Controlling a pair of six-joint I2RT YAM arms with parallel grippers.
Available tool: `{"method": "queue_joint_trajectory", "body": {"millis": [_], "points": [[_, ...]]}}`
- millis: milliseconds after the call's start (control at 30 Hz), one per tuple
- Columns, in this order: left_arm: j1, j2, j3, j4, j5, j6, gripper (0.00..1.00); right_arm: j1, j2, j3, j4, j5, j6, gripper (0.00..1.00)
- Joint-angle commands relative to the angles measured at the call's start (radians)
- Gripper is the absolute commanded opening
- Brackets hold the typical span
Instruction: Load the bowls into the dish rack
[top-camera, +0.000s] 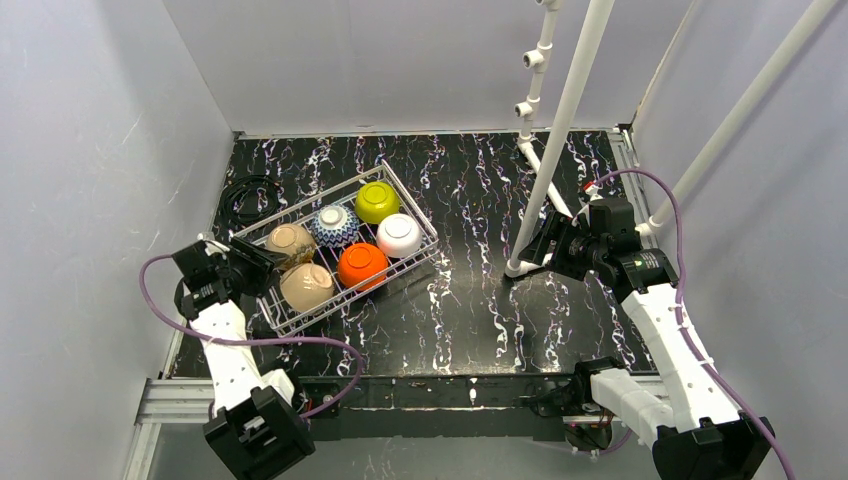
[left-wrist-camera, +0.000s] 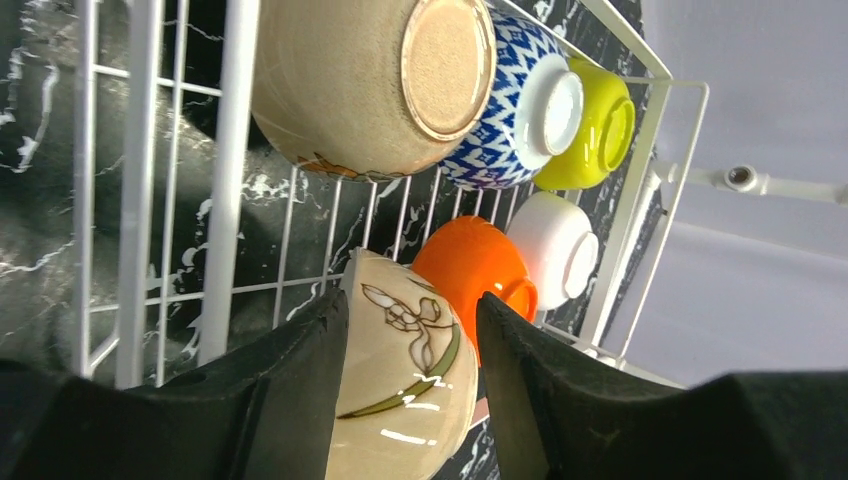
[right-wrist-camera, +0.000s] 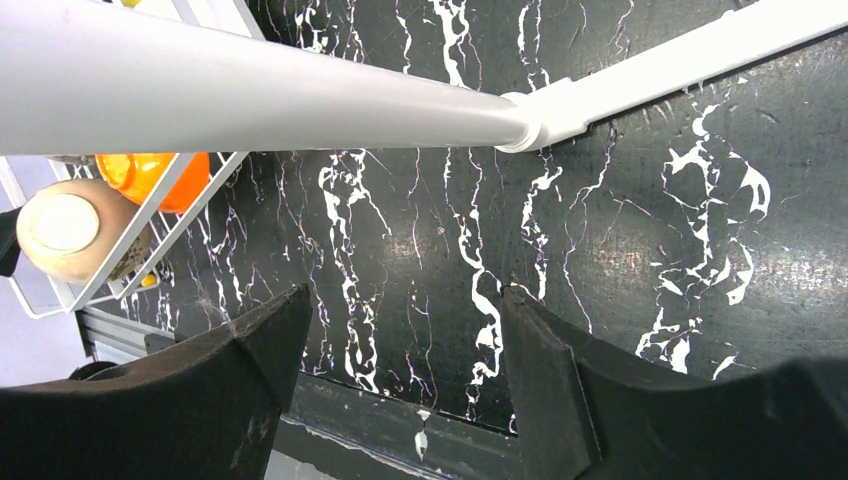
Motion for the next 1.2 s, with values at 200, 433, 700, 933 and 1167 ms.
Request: {"method": "queue_joint_trajectory", "body": {"millis": [200,433,700,933,1167], "points": [[0.016,-0.027,0.013,-0.166,-0.241,0.094,0.56,0.003,0.005,0.003,0.05,0.011,-0.006,0.79],[0.016,-0.022,0.029,-0.177,-0.203,0.115,0.57,0.003,0.002,-0.003,0.056,0.015,-0.01,0.8],[-0.018,-0.073,0.047,-0.239,-0.236,0.151,0.58,0.003,0.003,-0.01,0.064,-0.003,-0.012,0.8],[-0.059,-0.07,0.099,-0.298,-0.28,0.179,0.61,0.003,-0.002,-0.013,0.038,-0.016,-0.042,0.81],[-0.15,-0.089,0.169,-0.377,-0.451,0.155,0.62,0.003,0.006,-0.012,0.007,-0.028,-0.072,0.82]]}}
